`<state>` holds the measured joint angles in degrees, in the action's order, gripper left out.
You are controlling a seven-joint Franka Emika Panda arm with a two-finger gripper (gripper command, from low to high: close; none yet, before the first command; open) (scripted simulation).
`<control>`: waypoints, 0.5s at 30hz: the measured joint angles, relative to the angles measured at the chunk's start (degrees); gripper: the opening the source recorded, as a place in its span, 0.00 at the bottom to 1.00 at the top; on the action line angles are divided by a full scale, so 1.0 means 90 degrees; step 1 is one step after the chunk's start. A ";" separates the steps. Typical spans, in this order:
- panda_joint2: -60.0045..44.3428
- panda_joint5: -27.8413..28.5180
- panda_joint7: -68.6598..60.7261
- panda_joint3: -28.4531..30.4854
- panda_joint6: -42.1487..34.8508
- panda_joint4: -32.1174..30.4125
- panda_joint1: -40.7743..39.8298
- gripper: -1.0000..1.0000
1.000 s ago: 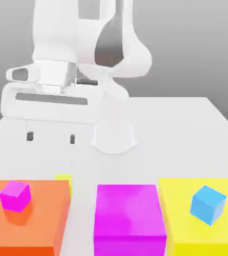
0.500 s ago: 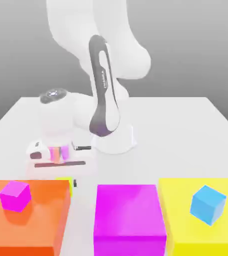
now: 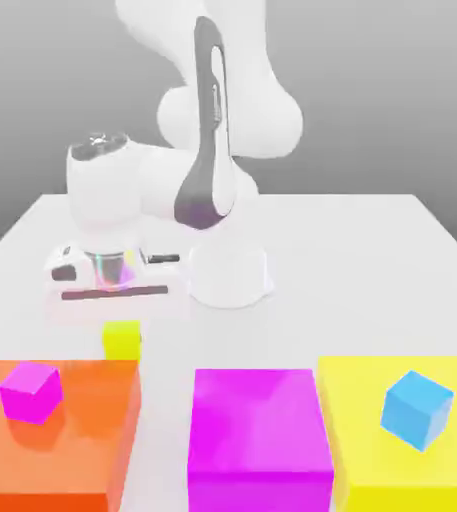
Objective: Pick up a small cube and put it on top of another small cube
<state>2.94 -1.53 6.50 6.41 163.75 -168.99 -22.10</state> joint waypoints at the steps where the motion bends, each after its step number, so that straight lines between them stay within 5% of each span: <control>1: -0.0038 -0.0201 -0.0097 -0.0007 -0.0024 0.0018 0.0060 0.00; 15: -0.0624 -0.2316 -0.0612 -0.0211 -0.0051 0.0129 0.0486 0.00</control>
<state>-2.67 -22.37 0.98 4.51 163.29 -167.83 -17.72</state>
